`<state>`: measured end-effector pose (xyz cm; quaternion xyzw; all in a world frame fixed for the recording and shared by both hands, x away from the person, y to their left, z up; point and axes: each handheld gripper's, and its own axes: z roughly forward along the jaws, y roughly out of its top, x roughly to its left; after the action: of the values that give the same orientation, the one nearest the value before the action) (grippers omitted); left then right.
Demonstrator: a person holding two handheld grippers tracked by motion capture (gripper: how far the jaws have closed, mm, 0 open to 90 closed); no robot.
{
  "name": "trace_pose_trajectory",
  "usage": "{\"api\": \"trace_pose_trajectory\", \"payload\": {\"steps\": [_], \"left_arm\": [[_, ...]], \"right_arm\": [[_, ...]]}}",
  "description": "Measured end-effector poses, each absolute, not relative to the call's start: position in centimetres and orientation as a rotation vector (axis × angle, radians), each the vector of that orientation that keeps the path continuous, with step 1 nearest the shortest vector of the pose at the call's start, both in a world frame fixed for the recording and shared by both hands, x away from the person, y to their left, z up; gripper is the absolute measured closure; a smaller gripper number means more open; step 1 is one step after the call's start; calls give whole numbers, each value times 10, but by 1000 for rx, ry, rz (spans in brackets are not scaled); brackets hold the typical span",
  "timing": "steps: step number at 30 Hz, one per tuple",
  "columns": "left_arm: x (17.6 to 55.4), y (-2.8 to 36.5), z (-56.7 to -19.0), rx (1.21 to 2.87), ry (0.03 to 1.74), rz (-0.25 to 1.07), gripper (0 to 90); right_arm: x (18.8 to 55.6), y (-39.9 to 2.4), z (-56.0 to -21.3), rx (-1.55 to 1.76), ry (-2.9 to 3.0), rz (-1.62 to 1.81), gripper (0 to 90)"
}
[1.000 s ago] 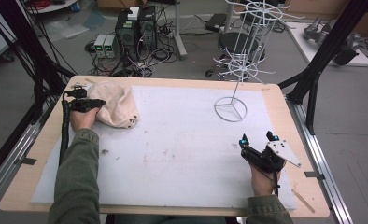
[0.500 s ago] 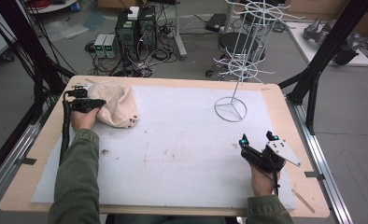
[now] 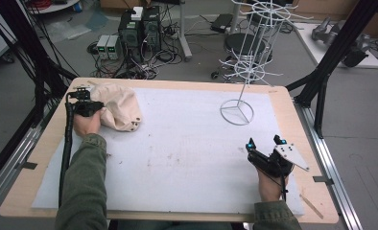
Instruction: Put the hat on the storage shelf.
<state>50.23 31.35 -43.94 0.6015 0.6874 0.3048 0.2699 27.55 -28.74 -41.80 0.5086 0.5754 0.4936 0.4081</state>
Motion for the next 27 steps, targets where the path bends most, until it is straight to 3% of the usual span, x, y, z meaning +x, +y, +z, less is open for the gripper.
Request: {"api": "trace_pose_trajectory", "payload": {"steps": [8,20,27], "left_arm": [[498,313,-430,1658,1876,950,776],[496,312,-426,1629,1847,886,816],[492,309,-419,1614,1825,917,815]], "right_arm": [[273,-288,-416,1268,1433,1260,106],[273,-288,-417,1277,1434,1257,106],[272,-289,-416,1273,1432,1257,106]]}}
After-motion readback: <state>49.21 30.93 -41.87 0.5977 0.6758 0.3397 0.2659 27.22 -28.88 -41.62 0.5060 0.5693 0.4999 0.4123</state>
